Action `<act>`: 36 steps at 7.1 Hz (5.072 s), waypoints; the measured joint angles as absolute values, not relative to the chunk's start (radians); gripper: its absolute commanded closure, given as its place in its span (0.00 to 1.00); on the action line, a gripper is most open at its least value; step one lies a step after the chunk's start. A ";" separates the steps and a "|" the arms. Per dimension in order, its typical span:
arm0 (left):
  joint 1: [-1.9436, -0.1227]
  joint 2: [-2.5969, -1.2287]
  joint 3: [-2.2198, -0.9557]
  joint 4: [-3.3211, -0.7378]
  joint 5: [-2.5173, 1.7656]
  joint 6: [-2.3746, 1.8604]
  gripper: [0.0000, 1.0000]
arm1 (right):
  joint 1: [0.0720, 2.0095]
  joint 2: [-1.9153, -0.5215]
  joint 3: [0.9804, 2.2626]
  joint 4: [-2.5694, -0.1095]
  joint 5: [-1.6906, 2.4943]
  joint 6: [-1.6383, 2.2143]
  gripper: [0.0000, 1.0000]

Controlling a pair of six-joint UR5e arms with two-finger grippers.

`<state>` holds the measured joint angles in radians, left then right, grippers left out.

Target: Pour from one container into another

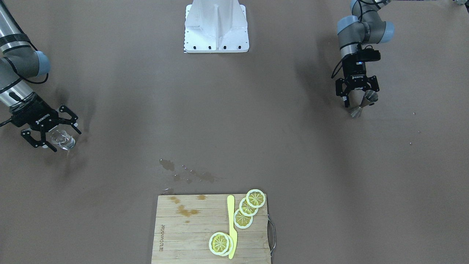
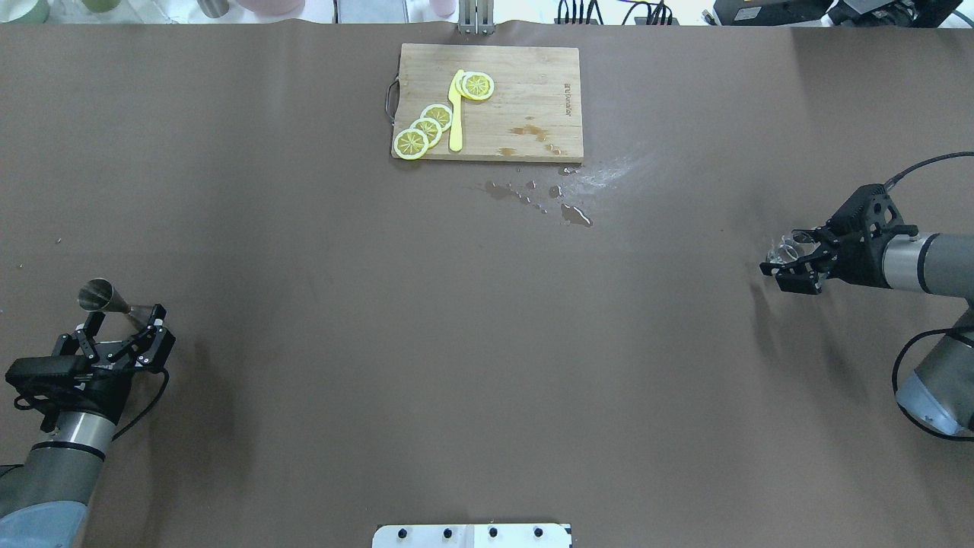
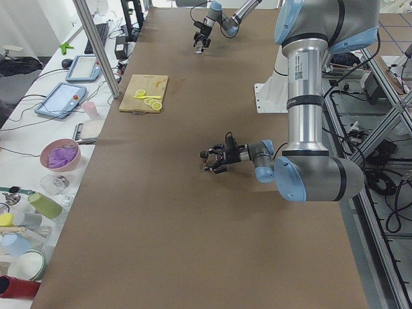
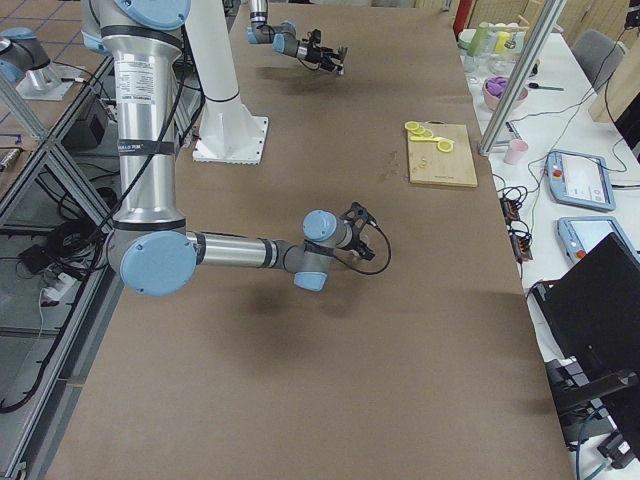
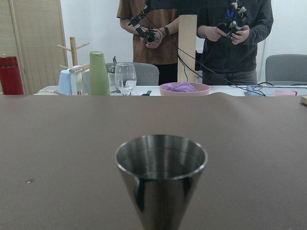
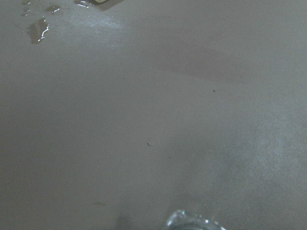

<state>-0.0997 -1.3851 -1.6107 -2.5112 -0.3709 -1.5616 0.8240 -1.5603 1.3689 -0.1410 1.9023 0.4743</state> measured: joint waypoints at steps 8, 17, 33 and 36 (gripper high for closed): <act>-0.104 -1.383 -1.608 -2.538 -0.368 -1.550 0.49 | 0.841 -1.571 1.358 -0.098 1.905 0.476 0.26; -0.105 -1.382 -1.577 -2.590 -0.358 -1.549 0.55 | 0.848 -1.537 1.256 0.069 1.891 0.477 0.65; -0.123 -1.481 -1.664 -2.761 -0.349 -1.211 1.00 | 1.031 -1.052 1.363 -0.696 2.215 0.130 1.00; -0.139 -1.597 -1.655 -2.833 -0.369 -1.033 1.00 | 1.028 -1.028 1.484 -0.855 2.222 0.108 1.00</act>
